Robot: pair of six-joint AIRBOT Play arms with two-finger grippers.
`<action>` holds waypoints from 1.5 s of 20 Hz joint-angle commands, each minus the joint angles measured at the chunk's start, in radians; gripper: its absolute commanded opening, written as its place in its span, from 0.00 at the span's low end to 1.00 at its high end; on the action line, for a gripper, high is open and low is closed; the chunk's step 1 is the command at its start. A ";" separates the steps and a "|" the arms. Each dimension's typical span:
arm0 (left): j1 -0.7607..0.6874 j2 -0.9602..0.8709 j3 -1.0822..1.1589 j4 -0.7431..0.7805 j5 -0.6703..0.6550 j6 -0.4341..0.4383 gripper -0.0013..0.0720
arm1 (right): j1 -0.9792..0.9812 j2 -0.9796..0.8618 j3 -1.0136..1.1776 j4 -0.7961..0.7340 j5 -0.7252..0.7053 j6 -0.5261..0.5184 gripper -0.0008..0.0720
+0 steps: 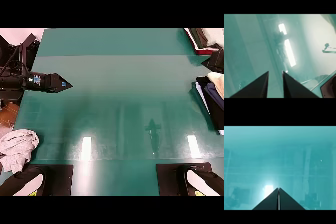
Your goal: Fold the shirts.
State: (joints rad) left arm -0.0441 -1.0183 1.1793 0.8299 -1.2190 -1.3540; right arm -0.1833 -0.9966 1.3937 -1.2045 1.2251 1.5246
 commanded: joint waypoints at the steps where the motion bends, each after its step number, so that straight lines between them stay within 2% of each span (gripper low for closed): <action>1: 0.000 -0.001 0.000 0.000 0.000 0.000 0.33 | 0.015 0.001 0.001 -0.002 -0.005 0.000 0.04; 11: 0.000 -0.001 0.000 0.000 0.001 0.000 0.33 | 0.015 0.001 0.001 0.000 0.004 0.000 0.04; 18: 0.000 -0.001 0.001 -0.066 0.120 -0.007 0.33 | 0.015 0.001 0.001 -0.001 0.005 0.000 0.04; 20: 0.000 -0.001 0.013 -0.033 0.066 -0.008 0.33 | 0.015 0.001 0.001 -0.001 0.006 0.000 0.04; 22: 0.000 0.007 0.019 0.057 -0.080 -0.012 0.33 | 0.015 0.001 0.001 -0.002 0.007 0.000 0.04; 24: 0.000 0.023 0.018 0.239 -0.243 -0.072 0.33 | 0.015 0.001 0.000 -0.002 0.008 -0.013 0.04; 25: 0.000 0.033 0.018 0.377 -0.321 -0.115 0.49 | 0.015 0.001 0.000 -0.002 0.009 -0.025 0.04; 26: 0.000 0.044 0.016 0.523 -0.381 -0.163 0.69 | 0.015 0.001 0.000 -0.002 0.009 -0.027 0.04; 27: 0.000 0.059 0.014 0.677 -0.439 -0.196 0.79 | 0.015 0.001 0.000 -0.002 0.008 -0.027 0.04; 28: 0.000 0.076 0.011 0.809 -0.476 -0.203 0.78 | 0.015 0.001 0.000 -0.002 0.008 -0.027 0.04; 30: 0.002 0.117 -0.014 0.970 -0.478 -0.203 0.79 | 0.015 0.001 0.000 -0.002 0.008 -0.027 0.04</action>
State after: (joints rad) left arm -0.0441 -0.9455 1.1839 1.4475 -1.5871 -1.5093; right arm -0.1692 -0.9962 1.3937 -1.2068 1.2335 1.5028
